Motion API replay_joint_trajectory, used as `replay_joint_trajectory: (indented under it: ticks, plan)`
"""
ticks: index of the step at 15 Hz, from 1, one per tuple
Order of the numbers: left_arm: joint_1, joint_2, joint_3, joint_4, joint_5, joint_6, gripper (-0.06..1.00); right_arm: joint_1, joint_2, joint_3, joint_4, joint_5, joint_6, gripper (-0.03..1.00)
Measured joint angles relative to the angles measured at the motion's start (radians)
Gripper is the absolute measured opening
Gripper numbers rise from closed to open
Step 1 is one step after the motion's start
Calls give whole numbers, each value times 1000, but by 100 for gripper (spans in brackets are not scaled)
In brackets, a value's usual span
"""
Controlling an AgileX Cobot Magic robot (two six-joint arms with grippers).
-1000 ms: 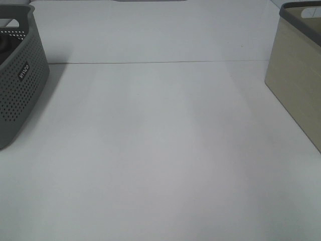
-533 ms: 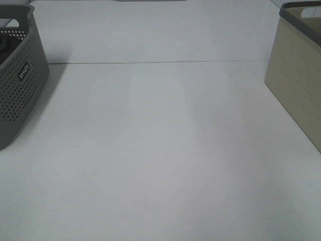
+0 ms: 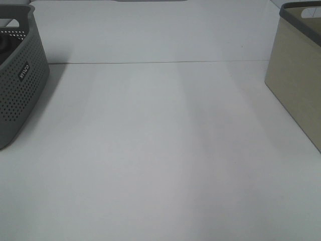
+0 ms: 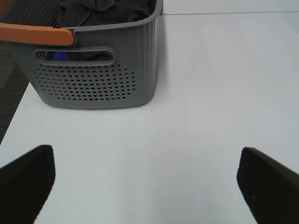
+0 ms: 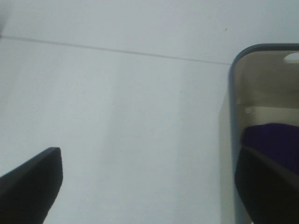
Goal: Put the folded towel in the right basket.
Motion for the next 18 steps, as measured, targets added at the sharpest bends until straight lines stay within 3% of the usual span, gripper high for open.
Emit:
replay_joint_trajectory:
  ticks: [4, 5, 8, 15, 18]
  plan:
    - [0, 0, 0, 0, 0, 0, 99, 52, -267, 384, -35, -54, 44, 96]
    - [0, 0, 0, 0, 0, 0, 99, 52, -489, 648, -37, -143, 47, 96]
    - [0, 0, 0, 0, 0, 0, 99, 52, -851, 980, -46, -185, 46, 96]
    - [0, 0, 0, 0, 0, 0, 99, 52, -1532, 1402, -104, -112, 45, 96]
    - [0, 0, 0, 0, 0, 0, 99, 52, -1697, 1477, -106, -90, 45, 96]
